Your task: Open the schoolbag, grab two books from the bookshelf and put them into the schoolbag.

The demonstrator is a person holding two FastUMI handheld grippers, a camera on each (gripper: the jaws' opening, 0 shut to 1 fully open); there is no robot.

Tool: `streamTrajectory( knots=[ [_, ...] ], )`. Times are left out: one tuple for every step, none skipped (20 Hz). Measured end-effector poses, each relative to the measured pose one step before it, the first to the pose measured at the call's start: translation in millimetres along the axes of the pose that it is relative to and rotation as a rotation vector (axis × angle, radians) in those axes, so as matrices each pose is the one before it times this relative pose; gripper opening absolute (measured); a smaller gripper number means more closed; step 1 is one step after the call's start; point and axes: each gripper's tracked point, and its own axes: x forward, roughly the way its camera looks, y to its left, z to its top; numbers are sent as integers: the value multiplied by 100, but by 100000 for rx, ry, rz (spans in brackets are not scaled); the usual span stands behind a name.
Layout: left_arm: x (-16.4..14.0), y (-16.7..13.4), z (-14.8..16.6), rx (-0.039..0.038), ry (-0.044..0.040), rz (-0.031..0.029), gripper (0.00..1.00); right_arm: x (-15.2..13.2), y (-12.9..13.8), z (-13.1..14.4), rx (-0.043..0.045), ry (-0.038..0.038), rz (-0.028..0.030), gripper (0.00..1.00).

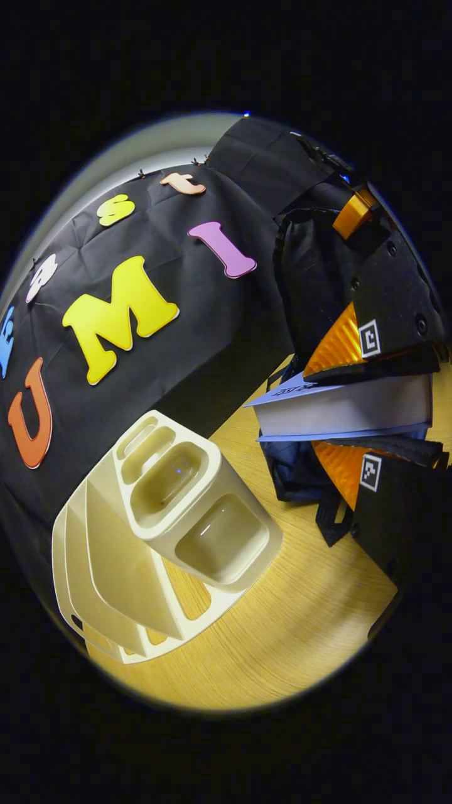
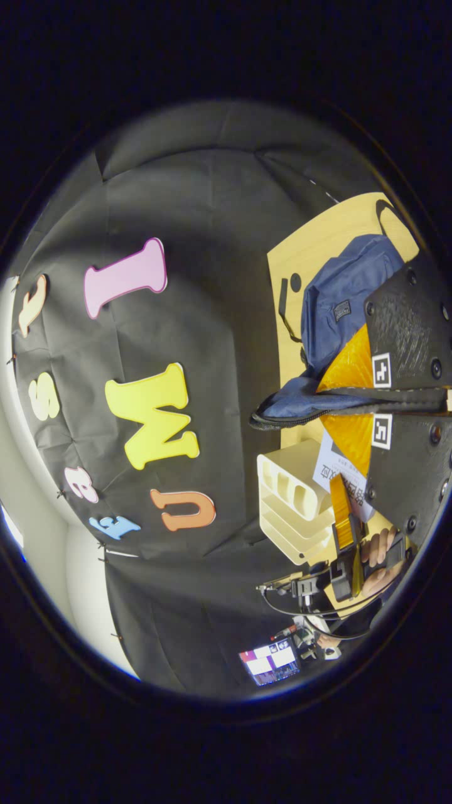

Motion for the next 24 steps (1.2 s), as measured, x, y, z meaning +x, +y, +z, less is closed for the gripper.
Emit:
streamTrajectory(
  knots=[
    [447,-325,-392,-803,135,-126,41,-36,-5,-21,193,-18,225,0],
    [472,-328,-459,-471,15,-248,41,60,-91,38,29,-69,80,0],
    [455,-336,-585,-1057,31,-90,41,-11,-179,-14,178,11,-87,1],
    [430,-462,-619,-798,143,-326,41,20,-7,-9,91,96,164,1],
    [470,-469,-757,-342,625,-476,41,92,-60,-103,200,345,216,1],
    [588,-532,-688,95,870,-585,41,82,-25,-62,110,332,350,0],
    [532,-367,-433,-722,202,-462,41,-47,-24,-44,-175,86,320,1],
    [524,-443,-46,-729,-255,-492,42,9,-125,126,-234,-123,-45,0],
    [553,-339,-193,-258,-11,-455,42,-37,-123,-8,-325,-1,-43,0],
    [660,-314,-445,-581,547,-339,41,13,-28,101,-429,-28,-54,0],
    [511,-302,-293,-794,79,-271,41,37,18,10,-337,46,129,0],
    [533,-348,-533,-502,280,-373,41,10,46,131,-296,-142,179,0],
    [457,-323,-409,-253,248,-457,41,-61,-113,52,-432,-111,-188,0],
    [459,-290,-584,-427,218,-341,42,-95,-116,164,-595,-303,-510,0],
    [403,-136,-359,-368,-10,-285,42,-126,-232,84,-854,-389,-692,0],
    [266,-307,-237,-81,-227,-158,42,-136,-299,278,-159,-710,-790,1],
    [177,-253,-330,355,-446,-238,42,-66,-247,135,544,-571,-397,1],
    [193,-59,-504,912,352,126,43,-23,-72,74,632,-341,104,1],
    [24,-14,-182,29,-206,24,43,-37,-180,-93,540,-60,-214,1],
    [63,121,-156,1556,263,849,43,52,-69,-90,346,259,-6,1],
    [11,216,-248,1577,544,1340,45,49,-13,-257,837,365,219,1],
    [114,866,-663,2417,1743,3600,47,98,91,-193,619,593,651,0],
    [135,199,-636,3702,2881,1667,56,108,23,-313,373,657,229,1],
    [-249,-145,55,5311,-2085,713,61,125,-206,-158,-189,135,-695,1]
  ],
)
